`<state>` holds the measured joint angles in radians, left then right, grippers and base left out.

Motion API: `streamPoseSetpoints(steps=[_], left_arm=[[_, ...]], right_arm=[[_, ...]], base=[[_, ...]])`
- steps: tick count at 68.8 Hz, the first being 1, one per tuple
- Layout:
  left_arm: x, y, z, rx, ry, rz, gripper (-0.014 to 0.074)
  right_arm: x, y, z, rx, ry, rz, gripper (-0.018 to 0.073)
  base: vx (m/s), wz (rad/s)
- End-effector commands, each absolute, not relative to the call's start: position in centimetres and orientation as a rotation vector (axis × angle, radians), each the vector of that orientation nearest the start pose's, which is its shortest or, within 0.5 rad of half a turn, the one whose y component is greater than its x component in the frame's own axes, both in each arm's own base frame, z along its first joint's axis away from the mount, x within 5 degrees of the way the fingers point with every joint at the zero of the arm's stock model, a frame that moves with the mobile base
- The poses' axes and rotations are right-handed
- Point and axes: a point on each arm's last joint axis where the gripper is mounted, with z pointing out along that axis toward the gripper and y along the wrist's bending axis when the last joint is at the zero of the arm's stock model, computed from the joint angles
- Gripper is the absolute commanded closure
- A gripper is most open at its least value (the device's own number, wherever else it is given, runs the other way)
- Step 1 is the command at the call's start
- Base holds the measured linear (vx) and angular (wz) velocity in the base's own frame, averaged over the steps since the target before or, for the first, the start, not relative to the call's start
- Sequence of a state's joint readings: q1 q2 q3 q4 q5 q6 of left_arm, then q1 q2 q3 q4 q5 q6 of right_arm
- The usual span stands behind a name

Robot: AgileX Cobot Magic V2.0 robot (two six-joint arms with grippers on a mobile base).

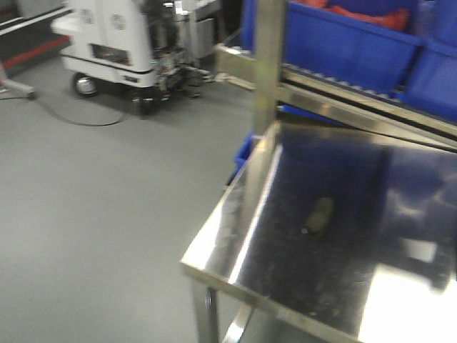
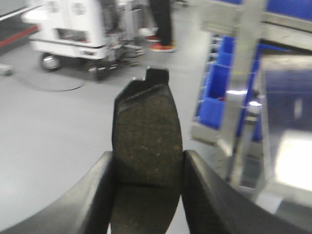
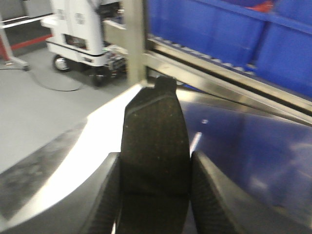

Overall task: Move and align brake pads A on conveyor
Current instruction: 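Drive the base away from the table along the yellow floor line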

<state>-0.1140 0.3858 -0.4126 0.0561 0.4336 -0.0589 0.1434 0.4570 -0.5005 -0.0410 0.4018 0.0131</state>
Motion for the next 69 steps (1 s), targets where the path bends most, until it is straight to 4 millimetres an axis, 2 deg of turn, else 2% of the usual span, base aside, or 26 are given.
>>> streamPoseSetpoints(steps=[1, 46, 69], left_arm=[[8.81, -0.87, 30.42, 0.080, 1.769, -0.078, 0.0603], [8.81, -0.87, 30.42, 0.080, 1.769, -0.078, 0.0603], [8.81, -0.87, 30.42, 0.080, 1.769, -0.078, 0.0603]], right_arm=[[9.70, 1.26, 33.08, -0.140, 1.711, 0.068, 0.0566], [9.70, 1.26, 33.08, -0.140, 1.710, 0.069, 0.0566], [9.70, 1.26, 33.08, -0.140, 1.710, 0.069, 0.0566]], base=[[-0.20, 0.76], [-0.19, 0.80], [-0.06, 1.00]])
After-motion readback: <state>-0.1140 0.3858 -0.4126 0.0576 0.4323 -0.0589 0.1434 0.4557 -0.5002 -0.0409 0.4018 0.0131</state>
